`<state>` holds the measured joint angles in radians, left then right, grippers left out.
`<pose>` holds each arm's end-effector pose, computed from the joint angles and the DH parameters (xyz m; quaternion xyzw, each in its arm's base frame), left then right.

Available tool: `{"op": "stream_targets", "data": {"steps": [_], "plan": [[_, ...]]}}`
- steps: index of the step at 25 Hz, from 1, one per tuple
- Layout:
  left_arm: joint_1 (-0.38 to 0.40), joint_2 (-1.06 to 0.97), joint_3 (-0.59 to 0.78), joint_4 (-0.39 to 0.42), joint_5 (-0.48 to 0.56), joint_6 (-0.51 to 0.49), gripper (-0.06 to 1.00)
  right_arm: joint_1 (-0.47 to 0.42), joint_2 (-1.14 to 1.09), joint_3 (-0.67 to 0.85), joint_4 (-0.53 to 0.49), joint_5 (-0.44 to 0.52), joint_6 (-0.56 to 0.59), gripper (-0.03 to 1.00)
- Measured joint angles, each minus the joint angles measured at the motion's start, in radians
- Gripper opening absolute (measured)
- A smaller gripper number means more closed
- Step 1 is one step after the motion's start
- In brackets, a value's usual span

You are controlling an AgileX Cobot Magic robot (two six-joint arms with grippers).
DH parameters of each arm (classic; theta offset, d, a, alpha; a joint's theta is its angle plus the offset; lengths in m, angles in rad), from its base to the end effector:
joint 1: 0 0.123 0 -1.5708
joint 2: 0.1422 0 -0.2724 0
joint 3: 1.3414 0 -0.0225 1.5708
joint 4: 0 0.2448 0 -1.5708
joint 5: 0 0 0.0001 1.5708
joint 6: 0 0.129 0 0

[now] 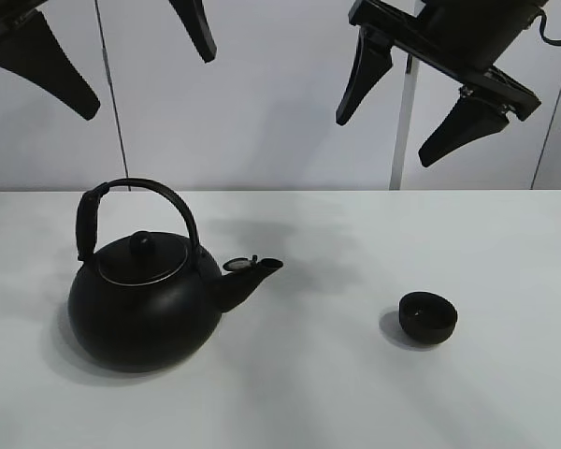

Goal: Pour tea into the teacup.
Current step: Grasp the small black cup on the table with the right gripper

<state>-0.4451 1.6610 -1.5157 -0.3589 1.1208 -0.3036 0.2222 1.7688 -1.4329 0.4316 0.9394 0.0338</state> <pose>0.3056 -0.1910 0.2845 0.0235 0.9659 -0.2308 0.1151 0.3651 0.1272 0.2309 0.0006 0.9633 0.2159 0.1595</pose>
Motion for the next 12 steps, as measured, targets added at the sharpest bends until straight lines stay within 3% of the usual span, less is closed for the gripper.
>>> {"op": "stream_targets", "data": {"steps": [12], "plan": [[0.0,0.0,0.0,0.0,0.0,0.0,0.69,0.0,0.0,0.0,0.0,-0.006,0.0,0.6]]}}
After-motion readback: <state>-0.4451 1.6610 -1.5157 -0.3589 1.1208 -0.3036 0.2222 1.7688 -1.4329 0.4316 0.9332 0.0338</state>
